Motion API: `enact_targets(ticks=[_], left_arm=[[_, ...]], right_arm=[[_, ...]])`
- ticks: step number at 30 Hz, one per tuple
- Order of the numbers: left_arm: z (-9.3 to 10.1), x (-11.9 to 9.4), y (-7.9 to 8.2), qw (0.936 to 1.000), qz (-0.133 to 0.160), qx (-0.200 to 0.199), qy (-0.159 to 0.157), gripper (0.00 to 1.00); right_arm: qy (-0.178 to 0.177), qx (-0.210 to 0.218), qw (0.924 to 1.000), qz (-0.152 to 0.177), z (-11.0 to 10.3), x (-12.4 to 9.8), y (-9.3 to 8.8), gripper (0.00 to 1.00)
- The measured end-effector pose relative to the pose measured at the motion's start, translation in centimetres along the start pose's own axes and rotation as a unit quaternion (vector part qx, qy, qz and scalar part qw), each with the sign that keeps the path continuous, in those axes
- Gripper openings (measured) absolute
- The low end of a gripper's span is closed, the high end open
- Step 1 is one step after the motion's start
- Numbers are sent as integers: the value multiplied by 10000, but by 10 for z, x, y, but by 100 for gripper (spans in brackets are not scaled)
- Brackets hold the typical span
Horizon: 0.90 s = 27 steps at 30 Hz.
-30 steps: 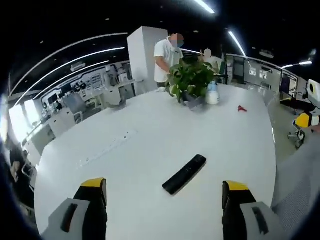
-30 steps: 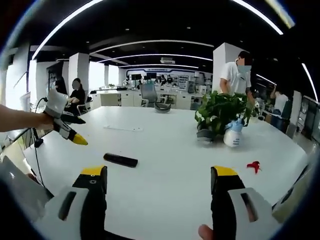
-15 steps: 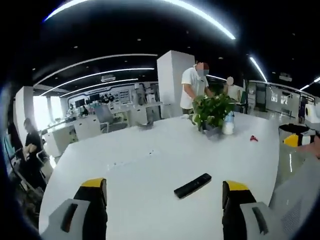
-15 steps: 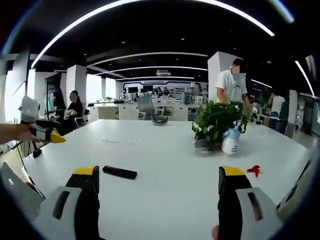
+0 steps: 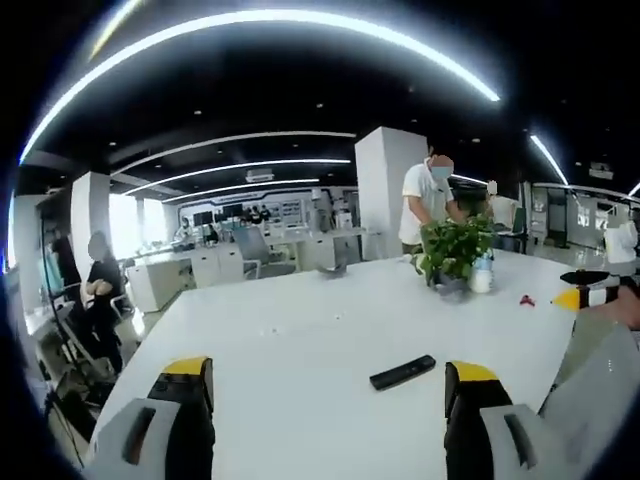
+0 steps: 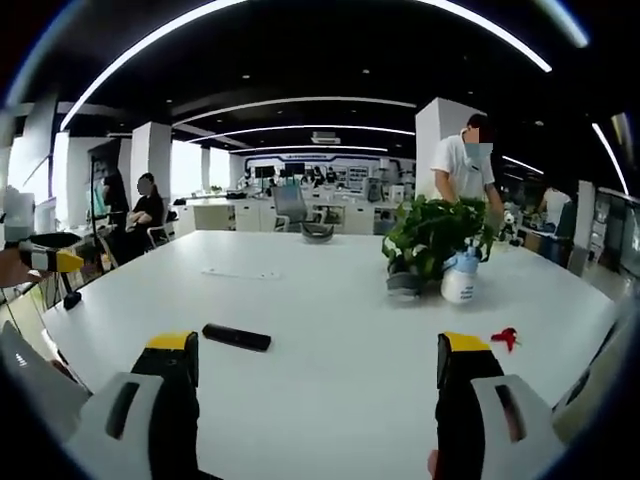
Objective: Press the specified remote control buttons in sequence, fully releasing each button before pressing the next.
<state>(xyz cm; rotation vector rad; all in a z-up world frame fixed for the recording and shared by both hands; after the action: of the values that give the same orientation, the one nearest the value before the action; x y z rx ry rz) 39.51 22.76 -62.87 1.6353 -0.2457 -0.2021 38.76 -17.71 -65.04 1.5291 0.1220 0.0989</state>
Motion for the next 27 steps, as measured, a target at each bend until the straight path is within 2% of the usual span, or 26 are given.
enact_targets(ticks=[5,9,12,16,23,27], left_arm=[[1,-16,-8,9998,-11,-57,201,100],[5,-30,-12,9991,50,198,369,100],[7,-37,-16,9983,83,247,527,100],[4,-44,-29,9961,100,253,836,100],[-3,-53,-48,9926,77,-33,1210,100],[-4,-53,-51,9895,162,-271,1408,100]], right_arm=[[27,-21,10000,93,-1,0,2,100],[25,-54,10000,78,-1,0,2,100],[32,-72,10000,38,-1,0,1,100],[72,-115,9999,51,-2,0,1,100],[104,-231,9997,23,-4,-1,0,100],[128,-261,9996,7,-4,-1,0,100]])
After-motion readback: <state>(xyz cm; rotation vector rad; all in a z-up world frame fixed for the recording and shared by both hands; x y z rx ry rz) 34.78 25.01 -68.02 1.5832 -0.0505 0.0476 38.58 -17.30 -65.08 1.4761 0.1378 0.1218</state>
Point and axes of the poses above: the point that each gripper's makers call its tool centre point, and the gripper's own axes: x roughly forward along the fingers, z roughly to its right, y roughly out of its top, the point moved 7 cm from there along -x, roughly backward along the fingers, and after that the axes turned 15 degrees about z, right-handed, at the moved point
